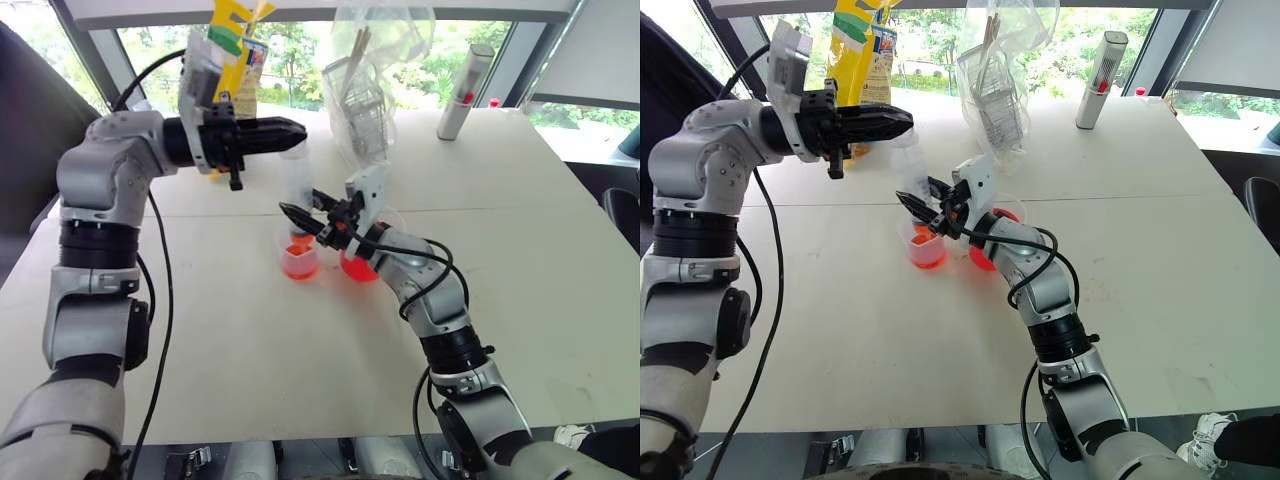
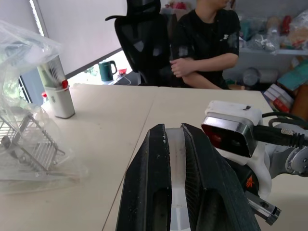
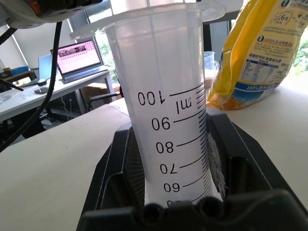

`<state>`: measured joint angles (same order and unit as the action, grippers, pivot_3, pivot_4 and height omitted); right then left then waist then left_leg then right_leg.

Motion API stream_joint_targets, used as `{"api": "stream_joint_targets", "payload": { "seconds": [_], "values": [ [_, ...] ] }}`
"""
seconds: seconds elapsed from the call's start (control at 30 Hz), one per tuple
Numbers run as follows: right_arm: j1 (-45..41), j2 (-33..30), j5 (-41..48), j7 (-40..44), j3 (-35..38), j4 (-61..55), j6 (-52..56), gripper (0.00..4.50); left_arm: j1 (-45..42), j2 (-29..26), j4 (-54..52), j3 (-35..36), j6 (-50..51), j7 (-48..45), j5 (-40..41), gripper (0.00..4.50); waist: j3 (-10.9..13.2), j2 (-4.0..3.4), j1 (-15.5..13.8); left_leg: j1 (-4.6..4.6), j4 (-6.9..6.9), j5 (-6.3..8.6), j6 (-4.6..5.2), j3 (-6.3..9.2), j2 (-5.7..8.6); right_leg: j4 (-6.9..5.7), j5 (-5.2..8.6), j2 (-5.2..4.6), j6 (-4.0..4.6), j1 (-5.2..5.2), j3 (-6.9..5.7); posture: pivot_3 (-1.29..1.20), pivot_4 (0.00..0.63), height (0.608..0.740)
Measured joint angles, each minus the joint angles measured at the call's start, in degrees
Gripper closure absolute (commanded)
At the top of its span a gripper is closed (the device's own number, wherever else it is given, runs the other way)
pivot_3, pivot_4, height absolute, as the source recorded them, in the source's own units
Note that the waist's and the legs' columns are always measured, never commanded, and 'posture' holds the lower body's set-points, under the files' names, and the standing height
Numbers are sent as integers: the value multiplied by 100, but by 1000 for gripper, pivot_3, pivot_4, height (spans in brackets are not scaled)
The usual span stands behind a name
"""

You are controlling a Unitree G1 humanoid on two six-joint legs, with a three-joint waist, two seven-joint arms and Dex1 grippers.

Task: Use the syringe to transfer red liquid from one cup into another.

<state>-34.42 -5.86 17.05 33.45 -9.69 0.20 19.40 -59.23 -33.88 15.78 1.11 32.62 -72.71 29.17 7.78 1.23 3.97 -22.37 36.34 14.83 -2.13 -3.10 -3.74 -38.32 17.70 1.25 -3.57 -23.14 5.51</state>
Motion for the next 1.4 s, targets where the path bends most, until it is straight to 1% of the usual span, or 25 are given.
{"api": "stream_joint_targets", "payload": {
  "seconds": [0.43,0.7,0.83,0.9,1.0,1.03,1.13,1.23,1.33,1.4],
  "values": [
    [-179,-178,239,-25,10,-283,632,3116,353,3,-414,-15,-136,141,-43,4465,0,0,-1,0,-1,0,0,1,0,1,0,1,0,0,3,0,150,739],
    [-180,-207,346,-24,9,-311,779,3116,454,3,-532,-18,-179,208,-45,4465,0,0,-2,0,-1,0,0,2,1,1,0,1,0,0,3,0,150,739],
    [-190,-206,402,-123,152,-358,789,3116,443,-43,-509,-17,35,239,0,2834,0,0,-2,-1,-1,0,0,3,1,1,0,1,0,0,2,0,150,739],
    [-239,-248,405,-175,338,-368,789,3116,437,-58,-450,49,186,286,37,1861,0,0,-4,-1,-1,0,0,3,1,2,0,1,0,0,1,0,150,739],
    [-329,-178,480,-192,420,-675,764,3116,429,-32,-295,25,353,402,25,339,1,-1,5,0,-5,0,0,3,0,3,0,5,0,-1,2,0,150,739],
    [-374,-144,513,-195,419,-760,767,3116,423,-6,-238,33,387,452,38,13,1,-1,6,0,-6,0,0,4,-1,3,0,5,0,-2,2,0,150,739],
    [-336,-62,526,-241,394,-827,778,3116,254,-12,-122,223,534,532,236,13,1,0,-2,-1,-6,0,0,9,-1,3,0,4,0,-2,1,0,150,739],
    [-214,-8,578,-278,402,-872,794,3116,173,-312,-80,482,655,592,348,13,3,-3,17,3,-9,0,0,1,0,3,0,3,0,-2,2,0,150,739],
    [-204,-17,635,-390,437,-880,980,3116,392,-592,-215,548,681,542,359,13,3,-4,3,3,-10,0,0,6,-5,2,0,0,0,-2,2,0,150,739],
    [-368,-174,733,-503,557,-893,1336,3116,782,-684,-465,503,642,444,346,13,4,-6,-6,2,-10,-1,-2,7,-7,1,0,-5,0,-1,2,0,150,739]
  ]
}}
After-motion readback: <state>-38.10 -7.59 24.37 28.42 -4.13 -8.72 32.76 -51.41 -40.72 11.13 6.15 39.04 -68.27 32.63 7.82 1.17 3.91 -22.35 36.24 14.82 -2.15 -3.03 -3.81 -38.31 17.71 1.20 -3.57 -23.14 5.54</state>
